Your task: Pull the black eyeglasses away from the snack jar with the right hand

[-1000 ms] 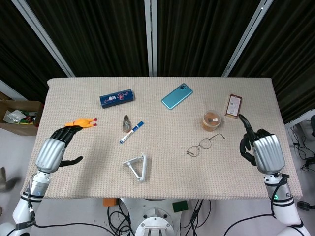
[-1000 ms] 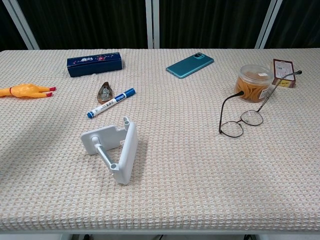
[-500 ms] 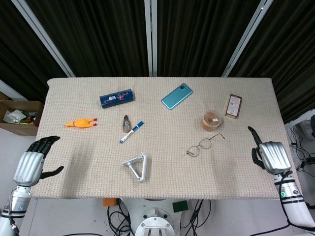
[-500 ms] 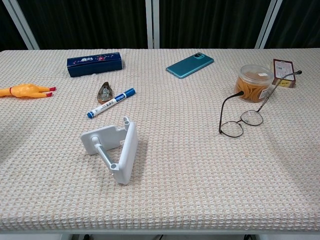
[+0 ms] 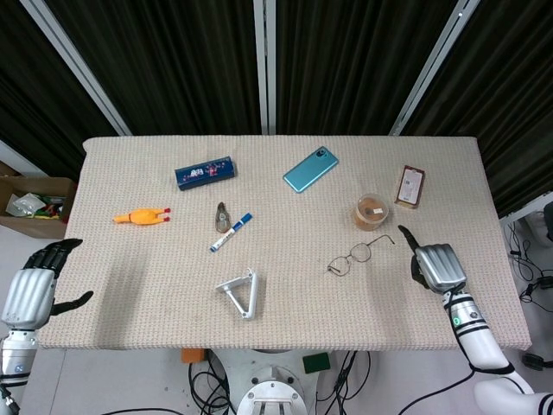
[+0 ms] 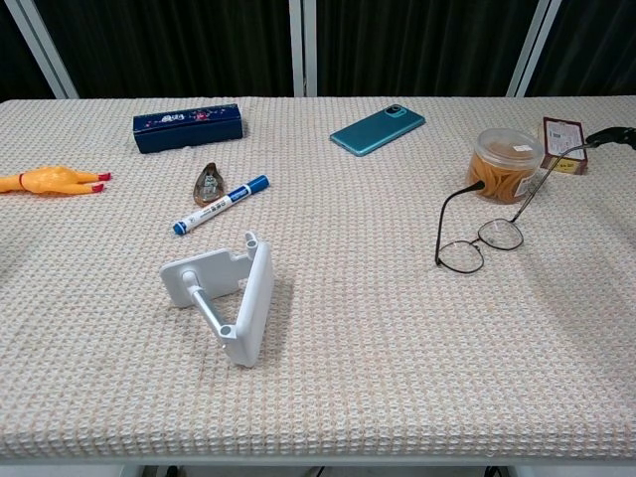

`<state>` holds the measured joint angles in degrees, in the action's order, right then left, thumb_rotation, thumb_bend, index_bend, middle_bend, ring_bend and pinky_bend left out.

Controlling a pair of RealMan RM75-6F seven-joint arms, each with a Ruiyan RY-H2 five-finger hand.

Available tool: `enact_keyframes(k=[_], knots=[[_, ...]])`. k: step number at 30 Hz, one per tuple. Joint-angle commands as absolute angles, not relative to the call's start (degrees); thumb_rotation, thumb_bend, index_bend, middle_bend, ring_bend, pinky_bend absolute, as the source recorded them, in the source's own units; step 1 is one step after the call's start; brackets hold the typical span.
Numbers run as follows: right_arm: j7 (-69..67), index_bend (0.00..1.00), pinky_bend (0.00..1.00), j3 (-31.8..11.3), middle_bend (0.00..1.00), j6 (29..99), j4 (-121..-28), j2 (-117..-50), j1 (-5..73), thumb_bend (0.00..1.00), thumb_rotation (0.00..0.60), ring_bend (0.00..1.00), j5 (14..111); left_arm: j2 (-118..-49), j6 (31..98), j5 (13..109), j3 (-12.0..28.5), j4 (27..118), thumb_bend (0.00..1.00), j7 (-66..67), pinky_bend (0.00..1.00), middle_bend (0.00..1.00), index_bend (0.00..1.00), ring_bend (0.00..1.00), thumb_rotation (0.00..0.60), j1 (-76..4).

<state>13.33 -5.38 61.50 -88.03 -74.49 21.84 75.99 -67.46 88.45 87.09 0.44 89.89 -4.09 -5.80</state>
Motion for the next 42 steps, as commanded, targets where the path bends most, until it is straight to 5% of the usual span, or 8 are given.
enact_keyframes(k=[1, 42], knots=[[14.8, 0.0, 0.72, -5.6, 0.96, 60.6, -88.5, -75.3, 22.8, 0.93, 0.6, 0.9, 75.3, -67.3, 88.5, 87.0, 0.6, 90.0, 0.0, -4.1, 0.23, 0.17, 0.16, 0.16, 0.598, -5.6], [31.9, 0.0, 0.75, -1.8, 0.96, 52.8, -92.7, -81.5, 30.6, 0.93, 0.6, 0.9, 63.5, -66.9, 87.3, 87.4, 1.6, 89.7, 0.0, -4.7, 0.23, 0.17, 0.16, 0.16, 0.599, -5.0]])
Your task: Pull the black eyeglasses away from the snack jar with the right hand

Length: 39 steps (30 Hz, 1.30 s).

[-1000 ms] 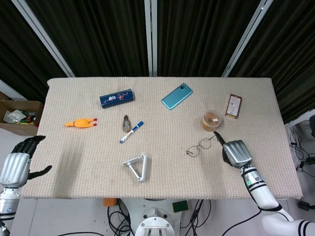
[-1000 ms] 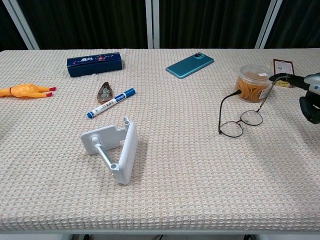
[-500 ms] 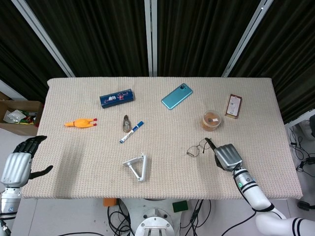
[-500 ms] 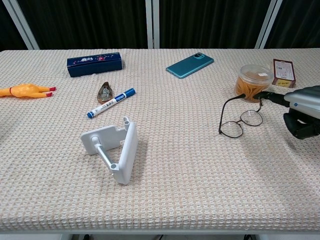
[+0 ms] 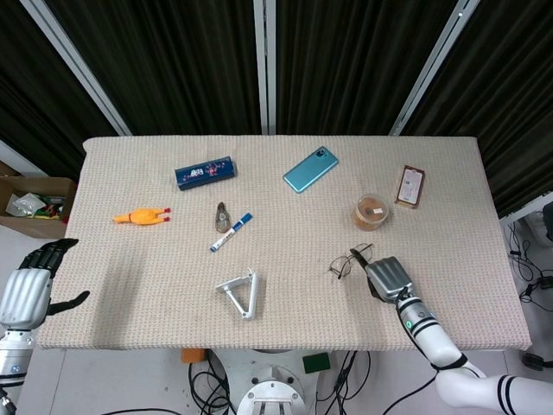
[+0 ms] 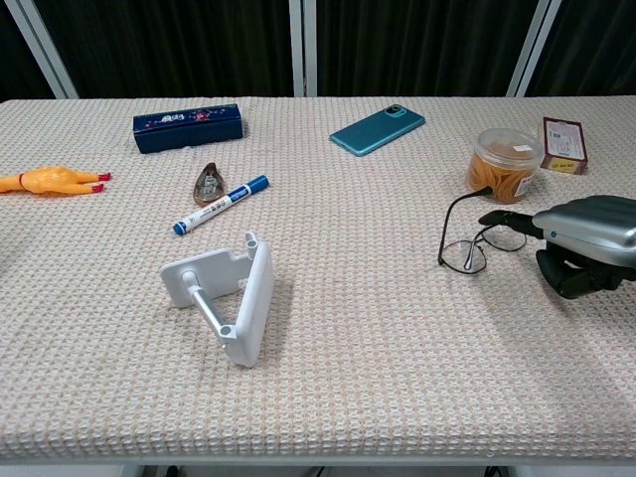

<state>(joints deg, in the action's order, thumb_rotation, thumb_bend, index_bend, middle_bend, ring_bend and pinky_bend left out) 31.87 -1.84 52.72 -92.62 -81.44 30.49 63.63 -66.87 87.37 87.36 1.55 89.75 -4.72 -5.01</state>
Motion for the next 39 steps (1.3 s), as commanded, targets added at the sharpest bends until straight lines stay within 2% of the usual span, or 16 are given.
enact_keyframes(k=[1, 7, 13, 17, 20, 25, 29, 32, 39], knots=[[31.7, 0.0, 0.75, -1.9, 0.96, 53.1, -92.8, -81.6, 30.7, 0.93, 0.6, 0.9, 63.7, -66.9, 87.3, 87.5, 1.6, 89.8, 0.0, -4.7, 0.23, 0.17, 0.16, 0.16, 0.599, -5.1], [28.3, 0.0, 0.75, -2.4, 0.96, 57.8, -94.2, -80.7, 29.5, 0.93, 0.6, 0.89, 68.4, -66.6, 87.7, 87.8, 1.7, 90.3, 0.0, -4.3, 0.23, 0.17, 0.16, 0.16, 0.6, -5.0], [17.0, 0.0, 0.74, -2.9, 0.96, 75.1, -92.5, -80.2, 25.2, 0.93, 0.6, 0.87, 86.7, -66.5, 87.8, 88.1, 1.8, 90.8, 0.0, -3.7, 0.23, 0.17, 0.16, 0.16, 0.6, -4.9], [17.5, 0.0, 0.74, -2.1, 0.96, 82.6, -93.9, -78.8, 23.4, 0.93, 0.6, 0.87, 94.9, -66.9, 87.4, 88.1, 1.7, 90.7, 0.0, -3.6, 0.23, 0.17, 0.16, 0.16, 0.599, -5.0], [19.9, 0.0, 0.74, -0.4, 0.96, 85.5, -96.4, -77.8, 22.2, 0.93, 0.6, 0.87, 99.7, -67.3, 87.2, 88.3, 1.6, 90.7, 0.0, -3.9, 0.23, 0.17, 0.16, 0.16, 0.599, -5.1], [24.5, 0.0, 0.74, 3.5, 0.96, 83.6, -99.3, -77.0, 21.2, 0.93, 0.6, 0.87, 104.7, -67.4, 87.3, 88.9, 1.6, 90.8, 0.0, -3.9, 0.23, 0.17, 0.16, 0.16, 0.6, -5.3], [27.4, 0.0, 0.74, 5.7, 0.96, 76.3, -100.0, -78.2, 21.8, 0.93, 0.6, 0.89, 103.0, -67.4, 87.6, 89.0, 1.5, 91.0, 0.0, -3.7, 0.23, 0.17, 0.16, 0.16, 0.598, -5.1], [29.5, 0.0, 0.74, 4.8, 0.96, 71.2, -99.8, -79.8, 22.9, 0.93, 0.6, 0.9, 99.5, -67.3, 87.8, 89.1, 1.4, 90.9, 0.0, -3.8, 0.23, 0.17, 0.16, 0.16, 0.598, -4.9], [34.8, 0.0, 0.75, 1.1, 0.96, 64.2, -98.7, -83.4, 24.8, 0.92, 0.6, 0.9, 90.9, -67.2, 87.9, 88.3, 1.6, 90.1, 0.0, -4.9, 0.23, 0.17, 0.16, 0.16, 0.6, -4.5]])
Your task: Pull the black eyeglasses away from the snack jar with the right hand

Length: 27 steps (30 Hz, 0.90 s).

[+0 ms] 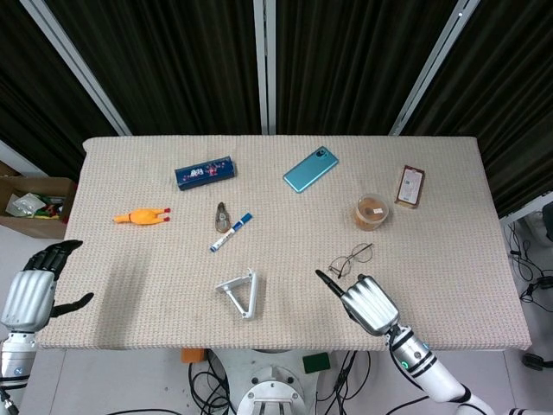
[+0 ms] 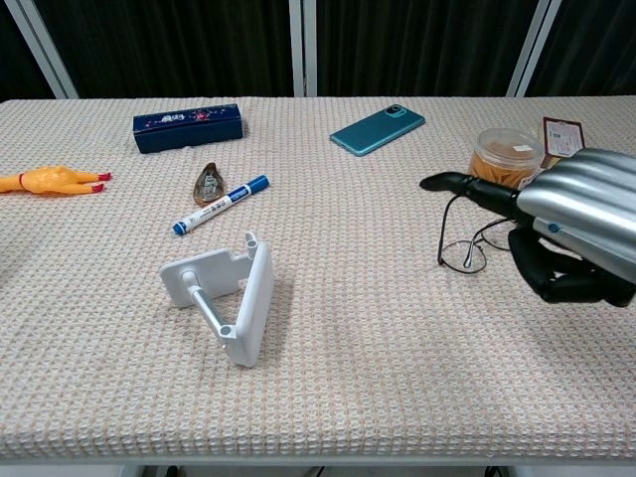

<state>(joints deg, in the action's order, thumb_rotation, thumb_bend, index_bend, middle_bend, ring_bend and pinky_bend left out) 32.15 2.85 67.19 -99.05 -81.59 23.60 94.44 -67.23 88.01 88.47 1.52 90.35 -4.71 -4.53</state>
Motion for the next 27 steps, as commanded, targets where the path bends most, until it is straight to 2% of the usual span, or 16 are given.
enact_keyframes(k=[1, 11, 27], knots=[[35.4, 0.0, 0.75, 0.8, 0.96, 63.7, -98.6, -83.7, 24.9, 0.92, 0.6, 0.9, 90.3, -67.2, 87.8, 88.3, 1.6, 90.0, 0.0, -5.1, 0.23, 0.17, 0.16, 0.16, 0.6, -4.5], [38.9, 0.0, 0.75, -0.6, 0.96, 63.2, -98.6, -84.4, 24.8, 0.9, 0.6, 0.9, 85.2, -67.4, 87.1, 88.2, 1.6, 88.6, 0.0, -6.7, 0.23, 0.17, 0.16, 0.16, 0.598, -4.8], [32.8, 0.0, 0.75, -2.7, 0.96, 60.2, -93.9, -83.1, 26.3, 0.9, 0.6, 0.9, 78.5, -67.5, 86.1, 88.1, 1.4, 89.2, 0.0, -5.5, 0.23, 0.17, 0.16, 0.16, 0.6, -5.1]])
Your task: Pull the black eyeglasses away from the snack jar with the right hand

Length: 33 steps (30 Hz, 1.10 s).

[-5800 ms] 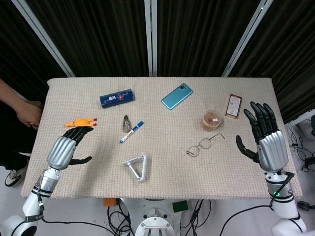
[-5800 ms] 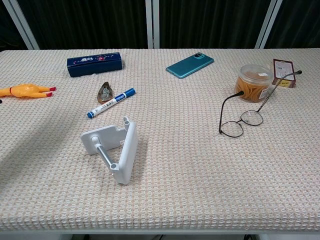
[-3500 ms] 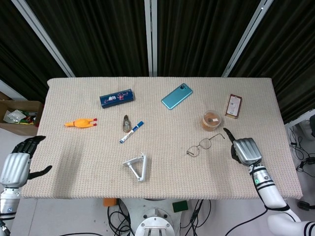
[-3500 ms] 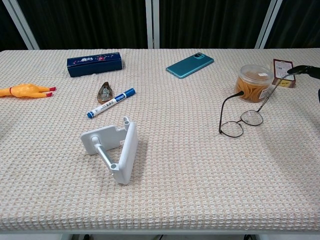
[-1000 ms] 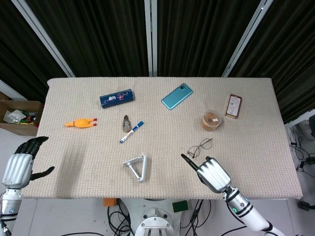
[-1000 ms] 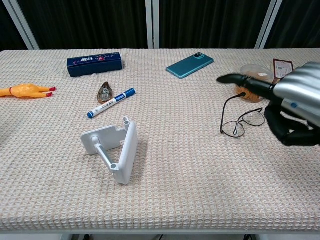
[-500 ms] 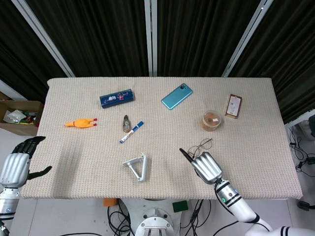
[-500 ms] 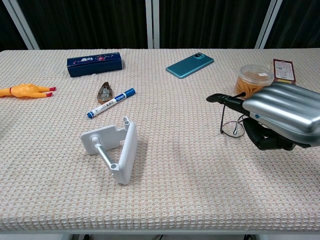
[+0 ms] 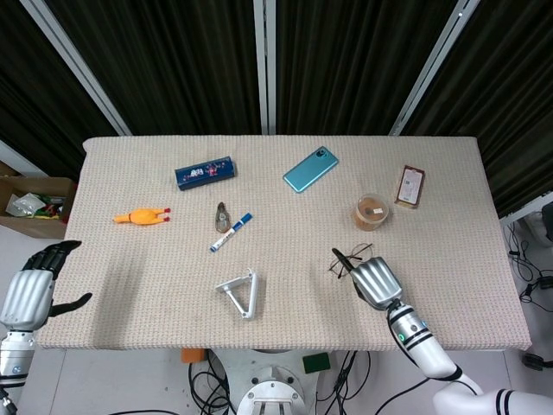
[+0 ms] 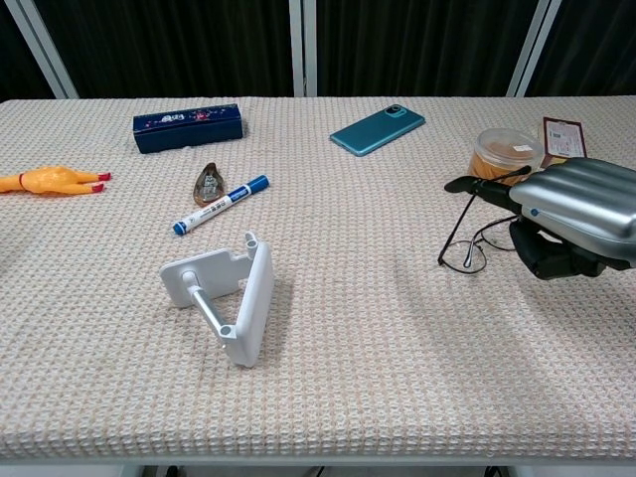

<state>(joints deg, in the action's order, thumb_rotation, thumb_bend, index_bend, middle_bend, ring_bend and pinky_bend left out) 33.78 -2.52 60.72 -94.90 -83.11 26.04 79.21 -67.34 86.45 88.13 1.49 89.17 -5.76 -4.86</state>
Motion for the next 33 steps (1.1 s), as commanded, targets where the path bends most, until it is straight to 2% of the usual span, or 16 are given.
enact_keyframes(k=[1, 20, 29, 33], knots=[[32.3, 0.0, 0.75, -2.7, 0.96, 60.1, -93.4, -83.1, 26.3, 0.9, 0.6, 0.9, 78.2, -67.5, 85.9, 88.0, 1.5, 89.2, 0.0, -5.5, 0.23, 0.17, 0.16, 0.16, 0.6, -5.1], [27.9, 0.0, 0.75, -1.8, 0.96, 57.4, -86.3, -85.1, 27.0, 0.9, 0.6, 0.9, 74.3, -67.9, 84.7, 87.4, 1.5, 88.0, 0.0, -8.2, 0.23, 0.17, 0.16, 0.16, 0.599, -5.6], [24.9, 0.0, 0.75, 0.7, 0.96, 63.7, -86.8, -85.2, 23.3, 0.9, 0.6, 0.9, 78.0, -67.9, 85.2, 87.9, 1.3, 88.3, 0.0, -7.6, 0.23, 0.17, 0.16, 0.16, 0.599, -5.5], [24.3, 0.0, 0.75, 2.1, 0.96, 64.4, -85.4, -85.7, 22.0, 0.9, 0.6, 0.9, 78.5, -68.0, 85.1, 88.1, 1.3, 88.2, 0.0, -7.7, 0.23, 0.17, 0.16, 0.16, 0.599, -5.6]])
